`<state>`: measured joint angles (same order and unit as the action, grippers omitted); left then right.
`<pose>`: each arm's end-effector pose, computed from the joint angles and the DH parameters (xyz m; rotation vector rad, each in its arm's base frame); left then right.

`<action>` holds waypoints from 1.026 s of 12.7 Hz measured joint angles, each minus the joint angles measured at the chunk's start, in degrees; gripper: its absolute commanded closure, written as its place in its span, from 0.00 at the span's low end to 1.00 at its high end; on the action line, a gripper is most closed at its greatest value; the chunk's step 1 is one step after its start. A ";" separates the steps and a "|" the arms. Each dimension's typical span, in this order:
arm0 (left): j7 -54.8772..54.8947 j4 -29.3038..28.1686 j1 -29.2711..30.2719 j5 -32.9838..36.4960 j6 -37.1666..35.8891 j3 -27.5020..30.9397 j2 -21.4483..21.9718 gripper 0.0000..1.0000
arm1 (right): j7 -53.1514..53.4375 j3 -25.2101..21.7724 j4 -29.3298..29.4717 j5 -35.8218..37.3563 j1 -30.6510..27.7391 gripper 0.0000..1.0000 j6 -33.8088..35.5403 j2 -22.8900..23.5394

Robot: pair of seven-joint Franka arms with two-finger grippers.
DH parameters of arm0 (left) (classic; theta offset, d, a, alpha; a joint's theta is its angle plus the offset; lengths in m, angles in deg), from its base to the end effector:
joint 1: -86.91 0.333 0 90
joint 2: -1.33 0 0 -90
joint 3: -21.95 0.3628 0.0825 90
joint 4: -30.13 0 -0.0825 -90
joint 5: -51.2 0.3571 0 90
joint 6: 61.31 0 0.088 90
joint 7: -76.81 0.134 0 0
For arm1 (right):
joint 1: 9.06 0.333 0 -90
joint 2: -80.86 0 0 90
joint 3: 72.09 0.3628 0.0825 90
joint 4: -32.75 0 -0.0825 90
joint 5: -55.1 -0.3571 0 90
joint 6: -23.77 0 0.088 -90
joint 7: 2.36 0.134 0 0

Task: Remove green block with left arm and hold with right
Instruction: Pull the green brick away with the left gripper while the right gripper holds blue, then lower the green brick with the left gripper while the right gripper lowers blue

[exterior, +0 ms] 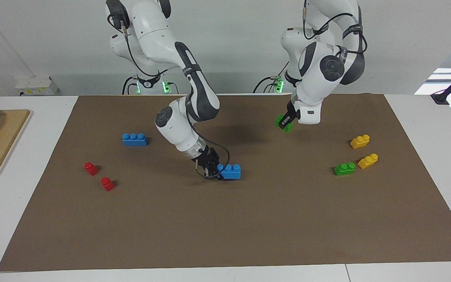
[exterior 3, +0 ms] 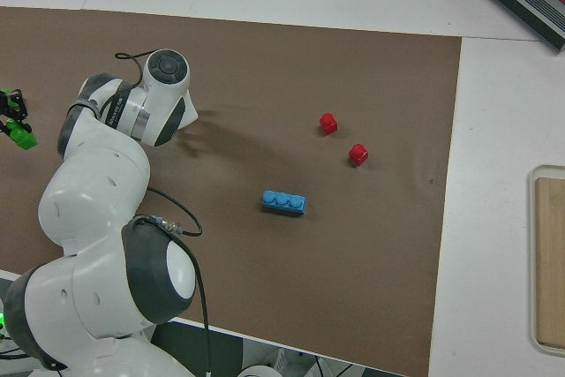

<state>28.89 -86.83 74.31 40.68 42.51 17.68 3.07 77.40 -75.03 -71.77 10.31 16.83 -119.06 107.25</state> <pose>0.4633 -0.1616 0.4734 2.9382 0.9153 -0.4011 0.6170 0.2736 0.3394 -1.8716 1.8689 0.3675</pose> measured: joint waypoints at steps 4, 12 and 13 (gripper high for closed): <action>29.43 -0.92 11.35 0.08 -0.03 0.31 0.58 1.00 | -8.69 -0.39 -0.72 0.00 -7.85 1.00 7.94 -2.06; 47.29 -6.63 15.54 9.89 4.06 0.07 -0.32 1.00 | -16.80 -0.66 -9.84 2.20 -20.65 1.00 17.75 -7.41; 47.73 -7.60 15.54 9.89 6.09 0.06 -0.90 1.00 | -16.80 -0.66 -10.49 3.92 -21.84 1.00 18.23 -7.78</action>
<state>76.62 -94.43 89.86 50.57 48.60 17.74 2.16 60.60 -75.69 -82.26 14.23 -5.01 -100.83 99.47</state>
